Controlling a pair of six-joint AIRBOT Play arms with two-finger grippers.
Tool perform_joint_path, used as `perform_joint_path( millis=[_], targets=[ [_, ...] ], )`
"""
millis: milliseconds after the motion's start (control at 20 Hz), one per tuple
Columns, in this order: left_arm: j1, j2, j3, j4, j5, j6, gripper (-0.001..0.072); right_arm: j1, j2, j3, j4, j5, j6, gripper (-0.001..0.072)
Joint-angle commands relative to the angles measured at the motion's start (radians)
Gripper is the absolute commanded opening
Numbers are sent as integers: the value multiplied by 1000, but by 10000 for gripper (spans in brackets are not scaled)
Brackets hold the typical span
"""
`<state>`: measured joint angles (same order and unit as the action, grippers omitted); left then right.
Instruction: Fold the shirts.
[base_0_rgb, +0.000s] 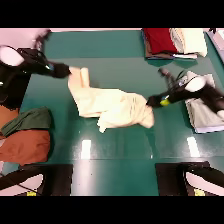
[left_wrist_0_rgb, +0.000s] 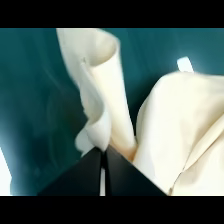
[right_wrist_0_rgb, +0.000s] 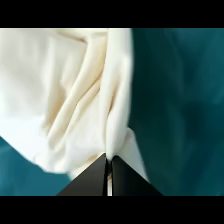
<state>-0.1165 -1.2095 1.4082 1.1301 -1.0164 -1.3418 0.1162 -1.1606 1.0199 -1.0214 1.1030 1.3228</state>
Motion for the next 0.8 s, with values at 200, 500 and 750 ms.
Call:
perform_joint_path(
  millis=[200, 500, 750],
  targets=[
    [1, 364, 336, 116, 13, -19, 21, -217, 345, 436, -74, 97, -3, 14],
    [1, 504, 420, 116, 11, -57, 21, -365, 446, 634, -74, 185, -3, 14],
    [1, 418, 409, 108, -89, -68, 21, -381, 362, 662, -72, 282, 42, 14]
  ],
)
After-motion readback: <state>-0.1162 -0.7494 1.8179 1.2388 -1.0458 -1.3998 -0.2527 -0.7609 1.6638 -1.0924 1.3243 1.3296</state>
